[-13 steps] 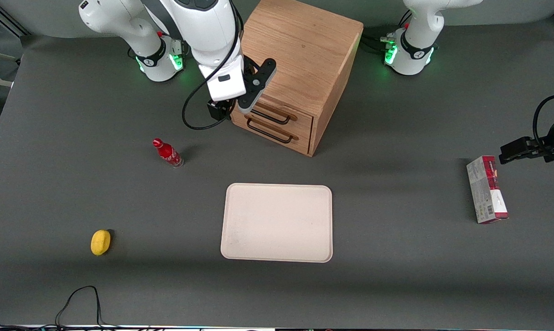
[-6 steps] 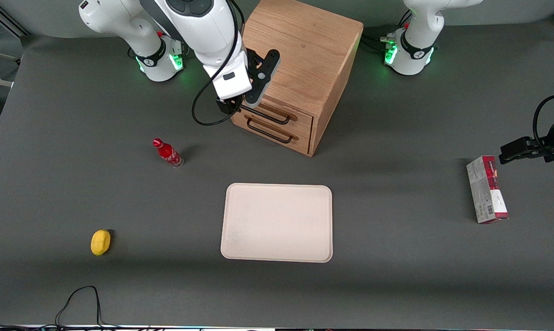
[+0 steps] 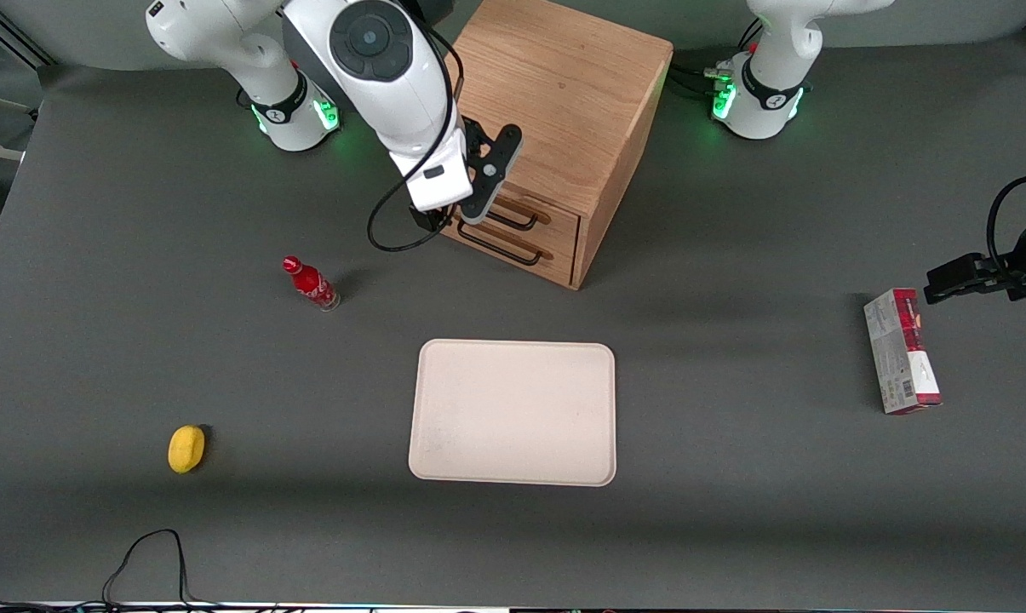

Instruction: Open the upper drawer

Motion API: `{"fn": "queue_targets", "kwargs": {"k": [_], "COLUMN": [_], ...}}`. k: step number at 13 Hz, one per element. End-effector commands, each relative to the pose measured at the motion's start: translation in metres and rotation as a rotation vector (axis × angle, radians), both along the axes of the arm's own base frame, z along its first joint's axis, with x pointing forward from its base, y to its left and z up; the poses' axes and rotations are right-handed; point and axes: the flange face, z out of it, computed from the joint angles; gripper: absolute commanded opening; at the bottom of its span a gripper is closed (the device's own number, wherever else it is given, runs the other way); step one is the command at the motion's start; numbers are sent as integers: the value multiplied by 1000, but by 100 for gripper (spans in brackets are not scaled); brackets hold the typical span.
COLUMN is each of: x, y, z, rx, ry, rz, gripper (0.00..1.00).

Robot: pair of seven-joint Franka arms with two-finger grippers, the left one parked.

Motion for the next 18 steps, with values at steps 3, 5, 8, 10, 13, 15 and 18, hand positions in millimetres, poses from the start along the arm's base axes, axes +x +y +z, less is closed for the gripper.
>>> {"fn": "queue_targets", "kwargs": {"k": [3,5,8,10,13,15,18], "x": [-1,-2,-9,-9,-8,-6,-1], "y": [-3,-4,3,3,3,1,1], "z": [-28,-41,-63,-70,-77,-85,-96], "rx": [39,38,45,43,43,49,43], "ry": [-8,-12,-27,-26,-30,-43,-52], "rz": [-6,-10,-4,-6,-9,-16,-21], "gripper": [100,100,100,100,100,100,100]}}
